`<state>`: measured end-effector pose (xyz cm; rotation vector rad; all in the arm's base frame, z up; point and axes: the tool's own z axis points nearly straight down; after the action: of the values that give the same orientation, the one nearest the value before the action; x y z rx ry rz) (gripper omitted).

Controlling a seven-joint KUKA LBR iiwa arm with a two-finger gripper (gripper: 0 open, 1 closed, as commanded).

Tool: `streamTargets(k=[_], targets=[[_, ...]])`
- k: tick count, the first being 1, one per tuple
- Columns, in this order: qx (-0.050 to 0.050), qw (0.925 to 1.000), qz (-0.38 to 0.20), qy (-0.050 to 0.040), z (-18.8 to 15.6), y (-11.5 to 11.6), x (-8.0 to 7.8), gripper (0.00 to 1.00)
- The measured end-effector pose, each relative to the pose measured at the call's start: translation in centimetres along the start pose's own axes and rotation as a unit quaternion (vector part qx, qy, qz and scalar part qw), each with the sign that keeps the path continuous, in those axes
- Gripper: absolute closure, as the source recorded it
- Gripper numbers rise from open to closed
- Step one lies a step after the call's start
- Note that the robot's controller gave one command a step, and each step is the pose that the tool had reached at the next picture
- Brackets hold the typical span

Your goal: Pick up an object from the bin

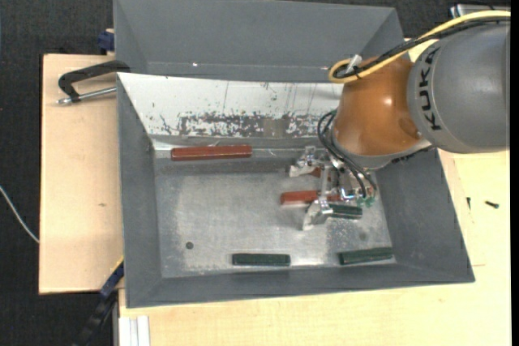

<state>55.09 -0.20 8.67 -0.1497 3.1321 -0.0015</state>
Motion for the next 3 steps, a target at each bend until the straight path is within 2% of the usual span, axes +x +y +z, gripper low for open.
streamTargets(k=[1,2,3], targets=[[-0.003,0.9987,0.051,-0.0007,0.90,-1.70,2.25,1.00],[-0.001,0.9986,0.052,-0.0055,1.20,-1.88,2.17,0.00],[-0.001,0.9987,0.052,0.0021,0.92,-1.90,2.40,1.00]])
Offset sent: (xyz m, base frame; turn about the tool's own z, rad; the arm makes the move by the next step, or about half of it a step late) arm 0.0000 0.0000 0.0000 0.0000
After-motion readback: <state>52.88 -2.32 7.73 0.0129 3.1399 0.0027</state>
